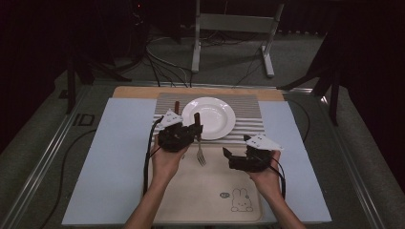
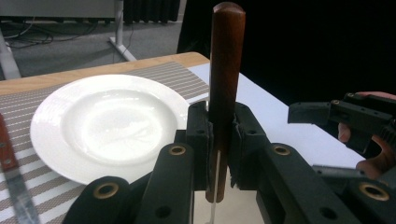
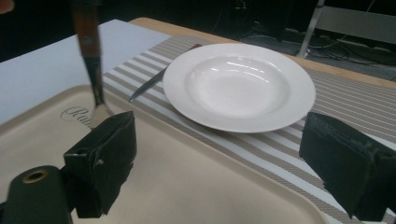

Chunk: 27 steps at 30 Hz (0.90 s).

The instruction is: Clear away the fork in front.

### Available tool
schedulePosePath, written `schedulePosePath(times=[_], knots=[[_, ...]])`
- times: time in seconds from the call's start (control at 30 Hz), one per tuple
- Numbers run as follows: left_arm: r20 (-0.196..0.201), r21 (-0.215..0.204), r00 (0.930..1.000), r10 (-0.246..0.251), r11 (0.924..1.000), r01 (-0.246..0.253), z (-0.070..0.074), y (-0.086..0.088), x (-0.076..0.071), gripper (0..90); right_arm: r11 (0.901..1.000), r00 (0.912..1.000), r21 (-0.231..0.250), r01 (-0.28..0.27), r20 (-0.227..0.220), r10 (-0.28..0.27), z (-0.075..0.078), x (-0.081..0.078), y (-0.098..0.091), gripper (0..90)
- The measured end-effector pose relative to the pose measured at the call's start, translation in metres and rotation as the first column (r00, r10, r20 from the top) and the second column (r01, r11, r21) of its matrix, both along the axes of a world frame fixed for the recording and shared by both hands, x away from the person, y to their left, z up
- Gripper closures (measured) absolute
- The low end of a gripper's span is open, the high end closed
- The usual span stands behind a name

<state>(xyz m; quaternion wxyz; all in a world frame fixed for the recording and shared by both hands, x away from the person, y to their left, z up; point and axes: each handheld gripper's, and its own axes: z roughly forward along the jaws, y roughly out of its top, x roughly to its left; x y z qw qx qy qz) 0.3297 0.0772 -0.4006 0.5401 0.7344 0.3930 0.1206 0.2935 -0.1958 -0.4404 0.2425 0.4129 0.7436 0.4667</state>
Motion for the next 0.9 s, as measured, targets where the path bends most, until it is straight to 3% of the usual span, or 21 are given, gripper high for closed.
schedulePosePath(times=[0.9], knots=[[-0.035, 0.031, 0.9993, -0.017, 0.9994, 0.018, 0.005, 0.045, 0.0, 80.3, 0.9973, 0.9973, 0.017, 0.072, 0.012, -0.072, -0.008, -0.005, -0.034, 11.4]])
